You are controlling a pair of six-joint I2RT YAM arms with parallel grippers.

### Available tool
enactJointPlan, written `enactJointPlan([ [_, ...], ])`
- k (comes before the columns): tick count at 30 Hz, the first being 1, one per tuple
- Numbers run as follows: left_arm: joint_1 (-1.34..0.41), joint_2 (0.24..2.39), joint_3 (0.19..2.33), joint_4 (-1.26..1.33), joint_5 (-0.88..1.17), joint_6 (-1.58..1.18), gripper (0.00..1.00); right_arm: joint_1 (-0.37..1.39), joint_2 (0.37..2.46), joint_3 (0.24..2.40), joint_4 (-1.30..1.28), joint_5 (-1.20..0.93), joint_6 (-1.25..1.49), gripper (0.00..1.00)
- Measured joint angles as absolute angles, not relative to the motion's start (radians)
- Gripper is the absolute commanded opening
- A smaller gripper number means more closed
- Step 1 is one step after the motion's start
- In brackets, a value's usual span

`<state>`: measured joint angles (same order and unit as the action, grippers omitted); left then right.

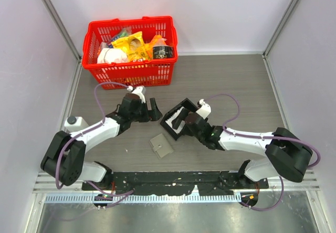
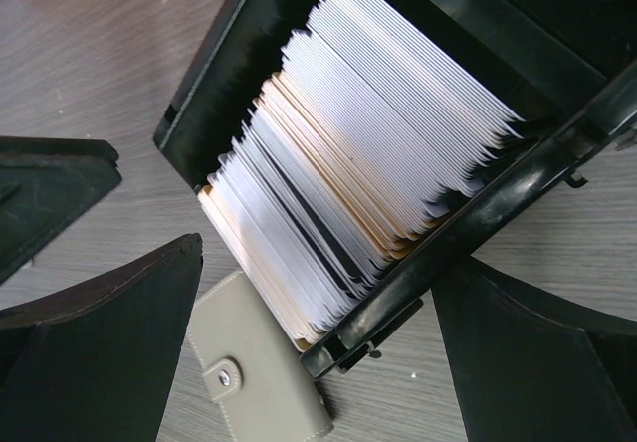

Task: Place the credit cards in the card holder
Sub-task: Move the storage box to the center of the board.

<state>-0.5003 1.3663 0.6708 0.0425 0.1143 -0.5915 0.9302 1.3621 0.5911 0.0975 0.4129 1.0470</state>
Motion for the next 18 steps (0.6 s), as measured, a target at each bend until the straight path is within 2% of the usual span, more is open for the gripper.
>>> enactJointPlan([
  [11, -0.500, 1.334, 0.657, 0.020, 0.212, -0.537, 0.82, 0.929, 1.322, 0.607, 0.088, 0.417, 0.995, 1.00],
  [13, -0.500, 1.334, 0.654, 0.000, 0.226, -0.537, 0.78, 0.929, 1.290, 0.607, 0.064, 0.416, 0.985, 1.00],
  [15, -0.500, 1.330, 0.646, -0.014, 0.244, -0.538, 0.68, 0.929, 1.258, 0.607, 0.041, 0.416, 0.972, 1.00],
  [18, -0.500, 1.325, 0.631, -0.017, 0.285, -0.542, 0.59, 0.929, 1.209, 0.607, 0.012, 0.418, 0.953, 1.00],
])
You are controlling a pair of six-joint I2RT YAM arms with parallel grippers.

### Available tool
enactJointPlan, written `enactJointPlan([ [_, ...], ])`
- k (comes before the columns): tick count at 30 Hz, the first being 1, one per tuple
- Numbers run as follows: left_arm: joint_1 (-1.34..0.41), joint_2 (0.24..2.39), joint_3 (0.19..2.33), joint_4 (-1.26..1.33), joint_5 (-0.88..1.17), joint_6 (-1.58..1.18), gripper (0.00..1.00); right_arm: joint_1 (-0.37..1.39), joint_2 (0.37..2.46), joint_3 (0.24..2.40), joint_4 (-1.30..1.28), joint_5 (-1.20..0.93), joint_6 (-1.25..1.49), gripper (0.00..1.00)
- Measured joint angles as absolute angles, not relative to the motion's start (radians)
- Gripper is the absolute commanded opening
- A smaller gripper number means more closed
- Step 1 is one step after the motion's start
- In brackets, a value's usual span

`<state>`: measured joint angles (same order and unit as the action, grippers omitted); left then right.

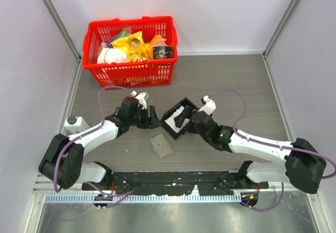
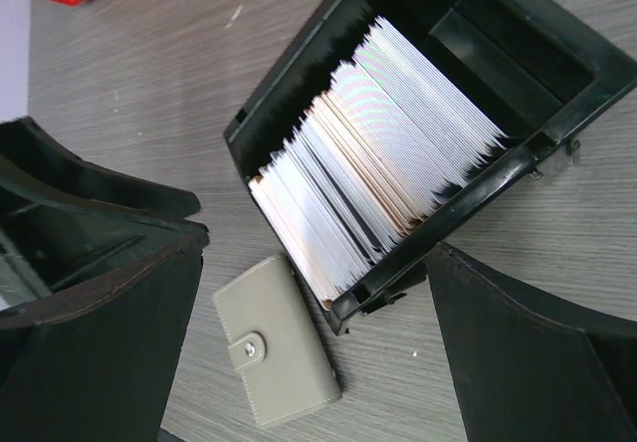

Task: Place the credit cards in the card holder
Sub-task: Move the storage box to the center of the board.

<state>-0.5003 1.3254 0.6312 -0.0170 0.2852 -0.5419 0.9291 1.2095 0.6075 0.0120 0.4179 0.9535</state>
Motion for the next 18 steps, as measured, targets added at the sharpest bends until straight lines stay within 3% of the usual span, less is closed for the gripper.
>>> enactJointPlan([
  [9, -0.500, 1.349, 0.623, -0.017, 0.308, -0.547, 0.49, 0.928, 1.103, 0.607, -0.043, 0.440, 0.926, 1.00],
  [18, -0.500, 1.511, 0.624, 0.081, 0.308, -0.611, 0.41, 0.928, 1.065, 0.607, -0.078, 0.454, 0.918, 1.00],
])
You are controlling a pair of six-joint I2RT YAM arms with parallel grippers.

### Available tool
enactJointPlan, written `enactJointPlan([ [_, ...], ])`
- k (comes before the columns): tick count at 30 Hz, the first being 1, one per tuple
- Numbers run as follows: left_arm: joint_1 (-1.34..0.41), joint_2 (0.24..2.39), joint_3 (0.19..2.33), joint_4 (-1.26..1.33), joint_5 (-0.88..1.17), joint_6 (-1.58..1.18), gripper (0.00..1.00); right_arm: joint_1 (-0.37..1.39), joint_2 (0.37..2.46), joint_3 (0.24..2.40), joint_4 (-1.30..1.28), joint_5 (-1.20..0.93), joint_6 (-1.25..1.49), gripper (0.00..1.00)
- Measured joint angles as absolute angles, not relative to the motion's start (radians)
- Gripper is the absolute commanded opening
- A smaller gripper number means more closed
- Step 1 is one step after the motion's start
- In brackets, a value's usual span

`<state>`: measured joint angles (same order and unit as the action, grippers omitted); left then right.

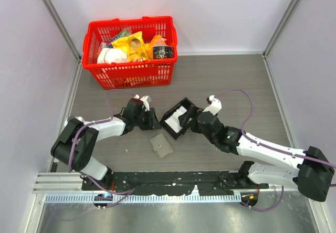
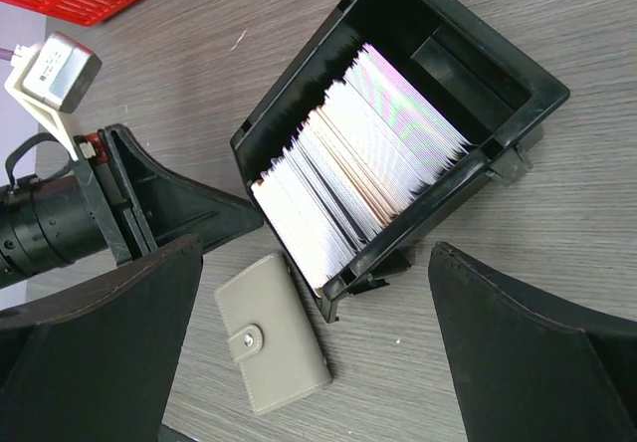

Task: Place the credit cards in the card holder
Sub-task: Move the storage box to the center of the board, then open the card holder at the center of the board.

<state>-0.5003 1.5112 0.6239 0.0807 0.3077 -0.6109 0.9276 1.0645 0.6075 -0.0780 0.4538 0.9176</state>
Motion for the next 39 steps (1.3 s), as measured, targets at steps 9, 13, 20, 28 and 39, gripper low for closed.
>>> enactJointPlan([
  [9, -0.500, 1.571, 0.648, 0.144, 0.314, -0.648, 0.38, 0.928, 1.065, 0.605, -0.097, 0.463, 0.918, 1.00],
  [13, -0.500, 1.620, 0.688, 0.173, 0.315, -0.655, 0.36, 0.927, 1.065, 0.598, -0.098, 0.463, 0.918, 1.00],
  [20, -0.500, 1.653, 0.720, 0.182, 0.314, -0.656, 0.45, 0.912, 1.065, 0.591, -0.100, 0.461, 0.919, 1.00],
  [28, -0.500, 1.509, 0.688, 0.110, 0.234, -0.649, 0.68, 0.907, 1.063, 0.591, -0.151, 0.393, 0.887, 0.91],
  [39, -0.500, 1.225, 0.654, -0.147, 0.159, -0.651, 0.66, 0.969, 1.057, 0.598, -0.256, 0.138, 0.965, 0.75],
])
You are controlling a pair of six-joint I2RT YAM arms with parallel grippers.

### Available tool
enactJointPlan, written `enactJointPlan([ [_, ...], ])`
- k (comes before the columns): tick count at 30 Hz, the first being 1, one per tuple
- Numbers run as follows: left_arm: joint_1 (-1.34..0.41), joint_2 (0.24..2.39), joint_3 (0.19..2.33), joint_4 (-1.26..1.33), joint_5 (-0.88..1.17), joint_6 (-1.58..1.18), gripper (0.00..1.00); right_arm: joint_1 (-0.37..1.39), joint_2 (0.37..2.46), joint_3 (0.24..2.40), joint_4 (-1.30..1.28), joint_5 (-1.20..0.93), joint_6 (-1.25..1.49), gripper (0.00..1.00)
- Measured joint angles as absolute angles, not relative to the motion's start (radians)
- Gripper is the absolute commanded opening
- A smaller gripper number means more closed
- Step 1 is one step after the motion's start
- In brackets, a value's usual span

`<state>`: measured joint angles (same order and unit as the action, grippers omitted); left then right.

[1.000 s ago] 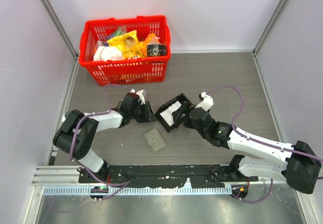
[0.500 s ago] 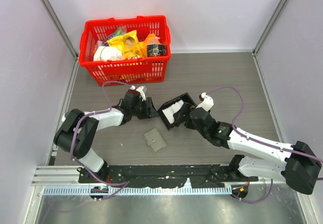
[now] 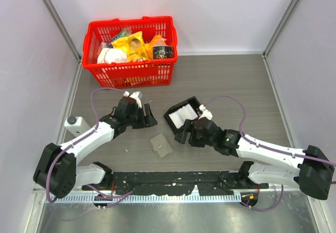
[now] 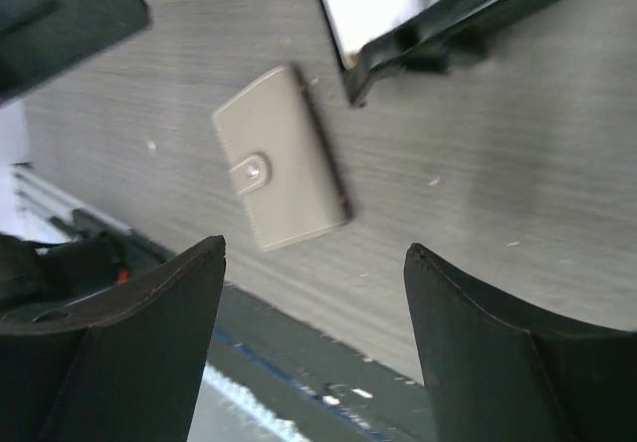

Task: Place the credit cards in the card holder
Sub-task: Open the card holder at the center of the board.

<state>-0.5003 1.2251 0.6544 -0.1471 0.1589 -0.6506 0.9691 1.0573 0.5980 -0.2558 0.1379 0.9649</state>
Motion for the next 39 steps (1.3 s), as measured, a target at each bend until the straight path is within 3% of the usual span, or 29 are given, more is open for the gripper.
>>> enactJointPlan([
  [8, -0.502, 1.212, 0.544, -0.200, 0.264, -0.619, 0.69, 1.140, 1.141, 0.457, -0.038, 0.146, 1.257, 0.72],
  [15, -0.511, 1.264, 0.477, -0.078, 0.316, -0.628, 0.55, 1.186, 1.336, 0.458, 0.120, 0.168, 1.372, 0.66],
  [21, -0.591, 1.283, 0.427, 0.055, 0.321, -0.690, 0.44, 1.187, 1.374, 0.433, 0.223, 0.188, 1.413, 0.65],
  [28, -0.620, 1.294, 0.413, 0.078, 0.303, -0.736, 0.32, 1.171, 1.202, 0.435, 0.033, 0.233, 1.320, 0.66],
  [31, -0.639, 1.310, 0.421, 0.086, 0.287, -0.764, 0.22, 1.149, 1.122, 0.382, 0.053, 0.233, 1.320, 0.64],
  [36, -0.690, 1.314, 0.420, 0.084, 0.252, -0.817, 0.03, 1.128, 1.059, 0.347, -0.025, 0.234, 1.324, 0.71],
  [39, -0.704, 1.300, 0.411, 0.085, 0.223, -0.866, 0.01, 1.123, 0.997, 0.330, -0.035, 0.223, 1.335, 0.72],
])
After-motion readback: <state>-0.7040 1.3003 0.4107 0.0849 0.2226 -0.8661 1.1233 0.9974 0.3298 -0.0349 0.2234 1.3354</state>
